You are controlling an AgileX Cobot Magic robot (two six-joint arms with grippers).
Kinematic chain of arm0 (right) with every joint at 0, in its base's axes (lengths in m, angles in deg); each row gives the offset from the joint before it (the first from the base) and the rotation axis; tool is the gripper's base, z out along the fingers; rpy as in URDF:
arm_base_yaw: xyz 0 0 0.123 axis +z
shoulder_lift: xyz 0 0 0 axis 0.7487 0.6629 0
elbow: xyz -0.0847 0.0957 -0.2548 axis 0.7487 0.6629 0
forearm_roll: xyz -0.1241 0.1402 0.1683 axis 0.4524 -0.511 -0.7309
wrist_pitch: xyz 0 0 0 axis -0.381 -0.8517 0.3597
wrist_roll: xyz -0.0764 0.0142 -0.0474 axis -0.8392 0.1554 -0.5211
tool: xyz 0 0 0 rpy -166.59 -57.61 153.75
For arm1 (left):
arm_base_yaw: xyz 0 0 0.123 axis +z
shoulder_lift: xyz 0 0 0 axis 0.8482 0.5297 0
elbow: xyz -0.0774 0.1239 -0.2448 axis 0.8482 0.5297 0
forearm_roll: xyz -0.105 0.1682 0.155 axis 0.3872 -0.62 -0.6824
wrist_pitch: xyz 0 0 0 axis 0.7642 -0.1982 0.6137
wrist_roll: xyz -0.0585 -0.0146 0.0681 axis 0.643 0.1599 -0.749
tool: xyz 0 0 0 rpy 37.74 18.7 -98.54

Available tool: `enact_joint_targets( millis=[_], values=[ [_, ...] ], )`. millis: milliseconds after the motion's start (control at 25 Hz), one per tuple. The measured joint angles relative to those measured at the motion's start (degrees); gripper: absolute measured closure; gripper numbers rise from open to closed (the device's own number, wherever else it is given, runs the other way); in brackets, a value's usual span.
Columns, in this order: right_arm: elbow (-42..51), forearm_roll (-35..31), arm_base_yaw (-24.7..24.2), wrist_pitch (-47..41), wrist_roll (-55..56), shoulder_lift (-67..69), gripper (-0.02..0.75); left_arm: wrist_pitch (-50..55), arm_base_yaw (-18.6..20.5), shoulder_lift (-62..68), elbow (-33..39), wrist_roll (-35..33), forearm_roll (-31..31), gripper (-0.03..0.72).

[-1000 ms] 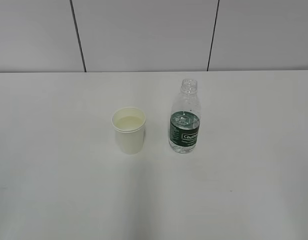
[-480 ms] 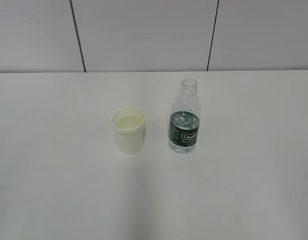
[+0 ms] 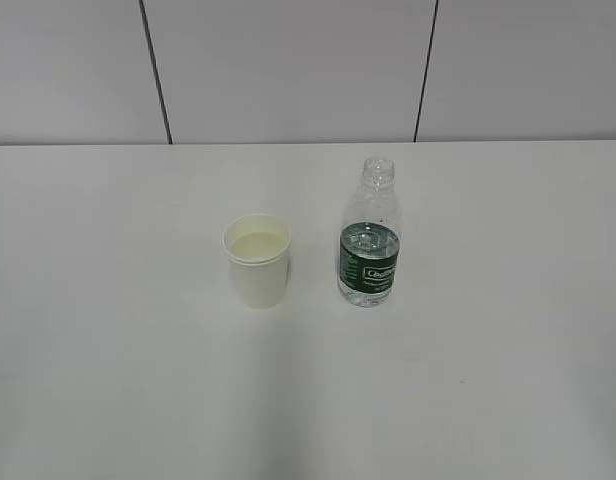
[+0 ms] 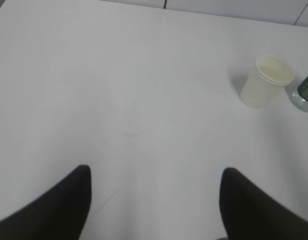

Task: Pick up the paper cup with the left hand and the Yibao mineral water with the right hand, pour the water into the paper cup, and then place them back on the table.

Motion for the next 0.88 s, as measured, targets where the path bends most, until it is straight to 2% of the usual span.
enact_joint_targets(
  millis=[800, 880],
  values=[
    [0.0, 0.0, 0.0, 0.0, 0.0, 0.0, 0.145, 0.0, 0.0, 0.0, 0.0, -0.1, -0.8, 0.16],
    [0.0, 0.0, 0.0, 0.0, 0.0, 0.0, 0.145, 0.0, 0.0, 0.0, 0.0, -1.7, -0.9, 0.16]
  ],
)
